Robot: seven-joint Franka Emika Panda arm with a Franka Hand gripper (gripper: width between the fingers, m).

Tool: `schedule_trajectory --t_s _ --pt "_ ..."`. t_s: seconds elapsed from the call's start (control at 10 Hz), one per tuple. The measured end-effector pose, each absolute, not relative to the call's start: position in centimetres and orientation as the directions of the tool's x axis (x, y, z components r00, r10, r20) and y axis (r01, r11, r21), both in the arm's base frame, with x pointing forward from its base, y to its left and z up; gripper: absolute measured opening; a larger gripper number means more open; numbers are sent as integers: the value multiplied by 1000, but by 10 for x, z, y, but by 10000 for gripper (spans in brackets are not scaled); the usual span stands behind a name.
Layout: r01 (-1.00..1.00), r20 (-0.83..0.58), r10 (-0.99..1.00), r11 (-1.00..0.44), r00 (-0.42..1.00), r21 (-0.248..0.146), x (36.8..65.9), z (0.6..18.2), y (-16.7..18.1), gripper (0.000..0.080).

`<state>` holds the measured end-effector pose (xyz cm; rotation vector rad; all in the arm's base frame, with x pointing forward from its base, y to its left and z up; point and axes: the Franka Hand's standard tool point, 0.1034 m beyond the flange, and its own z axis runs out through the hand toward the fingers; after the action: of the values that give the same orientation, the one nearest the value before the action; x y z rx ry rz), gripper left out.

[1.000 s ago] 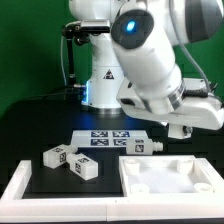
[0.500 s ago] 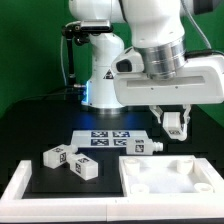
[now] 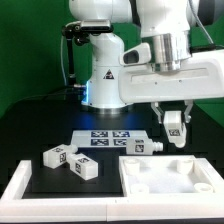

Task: Assemble one leg

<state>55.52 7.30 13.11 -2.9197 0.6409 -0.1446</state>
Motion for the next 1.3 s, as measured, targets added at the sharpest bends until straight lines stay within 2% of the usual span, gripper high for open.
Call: schedule_trajectory --t_s 0.2,0.3,0.6,0.7,1.0,1.1,1.3 --pt "-304 220 -332 -941 917 -150 588 154 70 287" --pt "-295 298 -335 -940 894 -169 597 159 81 287" --pt "-268 414 -337 -939 845 -218 590 154 99 287" --pt "-225 418 -287 -955 862 -191 592 151 98 287" --pt "-58 458 -91 -995 884 -86 628 155 88 287" --pt "-31 457 -63 -997 887 -77 627 153 96 287" --pt "-48 455 -82 -995 887 -86 626 152 95 287"
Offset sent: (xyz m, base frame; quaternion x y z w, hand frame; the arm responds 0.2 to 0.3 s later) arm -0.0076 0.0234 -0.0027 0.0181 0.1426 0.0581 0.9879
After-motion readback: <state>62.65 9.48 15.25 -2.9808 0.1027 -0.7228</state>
